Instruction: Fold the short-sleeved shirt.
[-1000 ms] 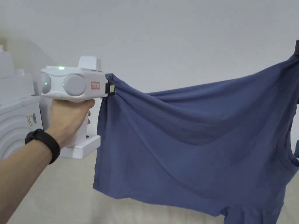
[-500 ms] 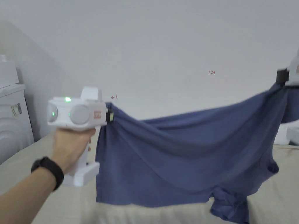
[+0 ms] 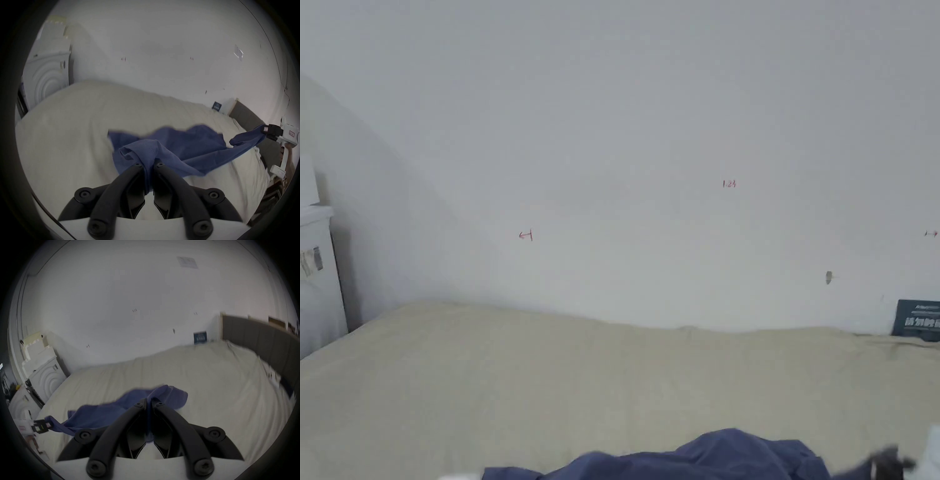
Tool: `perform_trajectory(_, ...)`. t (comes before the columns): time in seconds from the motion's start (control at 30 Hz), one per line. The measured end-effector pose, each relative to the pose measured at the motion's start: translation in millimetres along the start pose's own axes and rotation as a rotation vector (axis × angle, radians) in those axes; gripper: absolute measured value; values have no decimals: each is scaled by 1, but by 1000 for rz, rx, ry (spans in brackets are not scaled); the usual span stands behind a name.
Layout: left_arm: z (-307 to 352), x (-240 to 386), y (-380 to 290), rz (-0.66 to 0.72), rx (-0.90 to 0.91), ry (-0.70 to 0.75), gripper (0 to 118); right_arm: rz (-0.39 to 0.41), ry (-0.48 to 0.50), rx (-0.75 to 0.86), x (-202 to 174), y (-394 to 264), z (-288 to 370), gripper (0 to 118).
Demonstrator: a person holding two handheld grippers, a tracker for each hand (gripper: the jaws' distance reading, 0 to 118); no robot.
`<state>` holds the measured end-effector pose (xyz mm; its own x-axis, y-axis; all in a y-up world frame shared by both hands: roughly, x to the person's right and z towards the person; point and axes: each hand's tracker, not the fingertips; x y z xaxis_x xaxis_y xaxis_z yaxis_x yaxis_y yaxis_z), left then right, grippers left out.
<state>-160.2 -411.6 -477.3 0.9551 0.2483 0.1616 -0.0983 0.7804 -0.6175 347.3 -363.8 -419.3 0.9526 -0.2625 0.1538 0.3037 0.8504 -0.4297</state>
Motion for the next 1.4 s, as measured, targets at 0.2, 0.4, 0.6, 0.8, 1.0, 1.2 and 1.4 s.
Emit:
perform_trajectory(0.2, 80, -4, -119, 14, -33, -23, 7, -101, -57, -108, 46, -123, 99, 3)
perform_trajectory(0.4, 158, -16, -178, 57, -59, 7, 7, -149, -114, -151, 75, -190, 183, 2)
perform_trajectory(0.6, 198, -20, -202, 0, -150, -6, 6, -124, -151, -218, 86, -220, 220, 2)
perform_trajectory(0.8, 211, -19, -208, -32, -171, -9, 7, -61, -165, -240, 83, -226, 223, 3)
perform_trajectory(1.0, 206, -26, -199, 6, -69, 128, 113, 57, -252, -129, 76, -218, 241, 77)
perform_trajectory(1.2, 291, -29, -171, -3, 219, 193, 114, 91, -115, 144, 32, -182, 297, 96)
perform_trajectory(1.4, 327, 14, -152, -64, 378, 113, 115, -37, 41, 234, -4, -159, 300, 111)
